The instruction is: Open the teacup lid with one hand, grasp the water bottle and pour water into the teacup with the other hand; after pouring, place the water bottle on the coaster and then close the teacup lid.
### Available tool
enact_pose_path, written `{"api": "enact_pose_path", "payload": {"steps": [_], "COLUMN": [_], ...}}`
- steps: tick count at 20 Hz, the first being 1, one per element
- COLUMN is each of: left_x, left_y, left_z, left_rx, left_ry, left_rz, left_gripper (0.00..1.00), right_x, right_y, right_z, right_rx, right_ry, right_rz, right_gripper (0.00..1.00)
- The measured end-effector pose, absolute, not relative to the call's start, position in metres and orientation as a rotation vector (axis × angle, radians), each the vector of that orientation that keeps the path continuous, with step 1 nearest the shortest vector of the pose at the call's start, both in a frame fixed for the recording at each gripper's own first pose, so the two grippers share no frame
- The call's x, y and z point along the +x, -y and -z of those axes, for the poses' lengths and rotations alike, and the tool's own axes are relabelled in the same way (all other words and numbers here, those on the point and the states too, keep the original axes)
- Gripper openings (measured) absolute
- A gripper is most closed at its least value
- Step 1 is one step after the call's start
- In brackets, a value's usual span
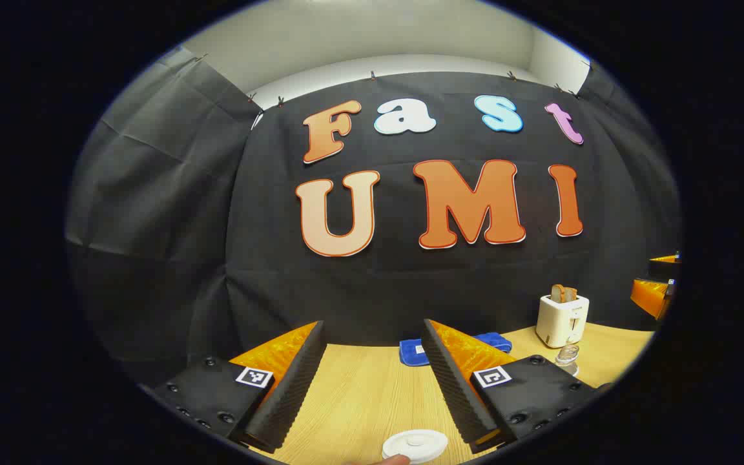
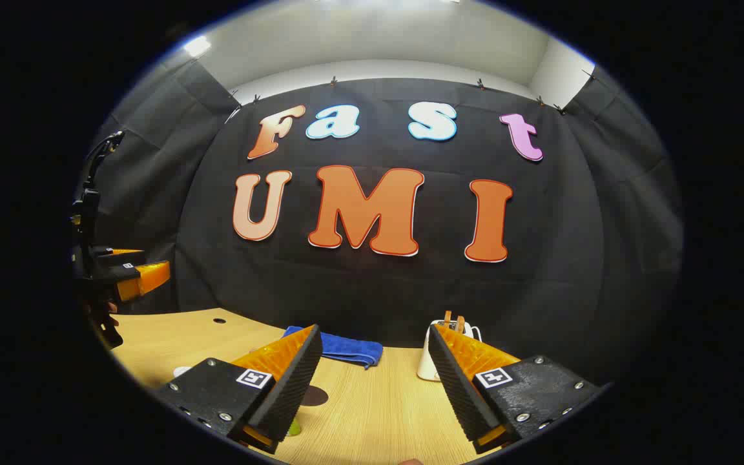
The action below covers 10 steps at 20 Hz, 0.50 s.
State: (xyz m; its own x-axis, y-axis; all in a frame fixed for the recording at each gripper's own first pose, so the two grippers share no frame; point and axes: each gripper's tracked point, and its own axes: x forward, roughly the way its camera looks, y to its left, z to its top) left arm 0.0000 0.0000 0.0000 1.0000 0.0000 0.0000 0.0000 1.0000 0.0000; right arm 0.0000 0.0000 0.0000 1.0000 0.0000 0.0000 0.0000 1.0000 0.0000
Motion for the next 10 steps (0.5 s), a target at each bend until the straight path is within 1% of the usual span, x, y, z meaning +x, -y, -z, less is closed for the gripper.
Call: {"api": "enact_pose_path", "payload": {"steps": [4, 5, 6, 7, 10], "left_x": [0.0010, 0.0004, 0.0001, -0.0008, -0.0002], "left_y": [-0.0004, 0.0002, 0.0011, 0.0018, 0.0001], "left_z": [0.0013, 0.0030, 0.0040, 0.0056, 0.0058], "left_rx": [-0.012, -0.017, -0.020, -0.021, -0.025], "left_ry": [0.000, -0.006, -0.008, -0.014, -0.012], "left_rz": [0.003, 0.005, 0.009, 0.011, 0.009], "left_gripper": [0.96, 0.98, 0.96, 0.97, 0.96], "right_x": [-0.0015, -0.0022, -0.0031, -0.0033, -0.0045], "right_y": [-0.0014, -0.0021, -0.0029, -0.0032, -0.0019], "right_z": [0.0022, 0.0035, 0.0029, 0.0027, 0.0015], "right_rx": [-0.004, -0.002, -0.002, -0.004, -0.014], "right_ry": [-0.006, -0.009, -0.009, -0.007, -0.001], "right_rz": [-0.004, -0.007, -0.009, -0.009, -0.003], "right_gripper": [0.99, 0.98, 0.99, 0.99, 1.00]}}
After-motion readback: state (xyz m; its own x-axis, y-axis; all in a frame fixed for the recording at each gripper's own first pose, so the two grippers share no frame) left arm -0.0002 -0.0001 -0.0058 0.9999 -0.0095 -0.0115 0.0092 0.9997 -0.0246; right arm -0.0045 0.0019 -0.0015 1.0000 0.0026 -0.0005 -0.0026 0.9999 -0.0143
